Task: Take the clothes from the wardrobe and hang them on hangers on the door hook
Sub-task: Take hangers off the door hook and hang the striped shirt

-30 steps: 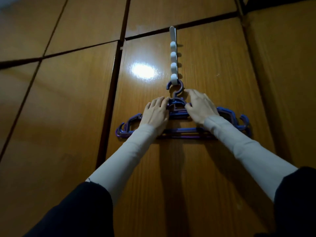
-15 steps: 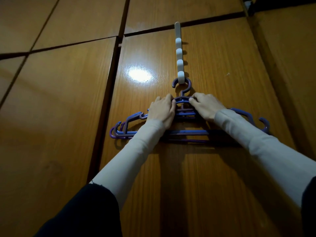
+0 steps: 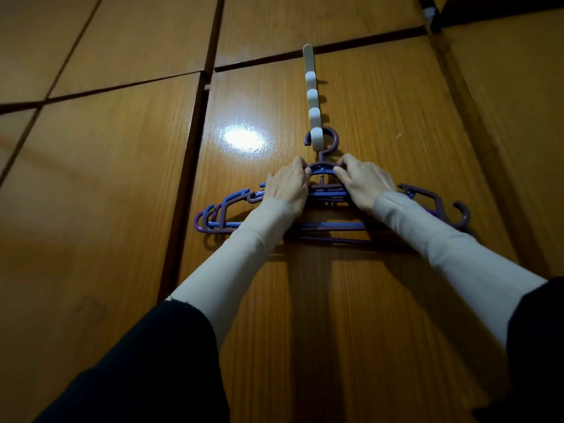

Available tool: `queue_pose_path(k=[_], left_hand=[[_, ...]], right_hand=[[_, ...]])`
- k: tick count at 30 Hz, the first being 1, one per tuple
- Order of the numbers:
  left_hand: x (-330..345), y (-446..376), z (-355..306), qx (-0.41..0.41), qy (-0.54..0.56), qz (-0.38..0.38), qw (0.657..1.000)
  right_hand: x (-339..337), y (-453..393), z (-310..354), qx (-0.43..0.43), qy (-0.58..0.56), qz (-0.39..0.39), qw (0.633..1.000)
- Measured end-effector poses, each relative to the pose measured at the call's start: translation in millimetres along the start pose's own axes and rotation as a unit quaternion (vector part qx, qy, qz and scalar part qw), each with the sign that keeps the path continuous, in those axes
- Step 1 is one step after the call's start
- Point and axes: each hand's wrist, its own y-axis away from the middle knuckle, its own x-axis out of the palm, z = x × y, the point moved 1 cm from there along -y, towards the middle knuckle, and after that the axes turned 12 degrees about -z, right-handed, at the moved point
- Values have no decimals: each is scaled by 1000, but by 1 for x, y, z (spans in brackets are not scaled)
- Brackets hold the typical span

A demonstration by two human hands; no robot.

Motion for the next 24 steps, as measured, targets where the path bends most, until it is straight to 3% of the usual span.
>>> queue_pose_path(k=[11, 20, 24], left_hand=[[-14, 9, 6, 37, 47, -41, 997], [-22, 86, 9, 40, 85, 9, 996], [-37, 121, -3, -4, 94, 42, 995]], right_hand=[[-20, 6, 4, -81, -48, 0, 995], [-19, 79, 5, -87, -74, 56, 992], [-31, 111, 9, -77, -81, 83, 990]])
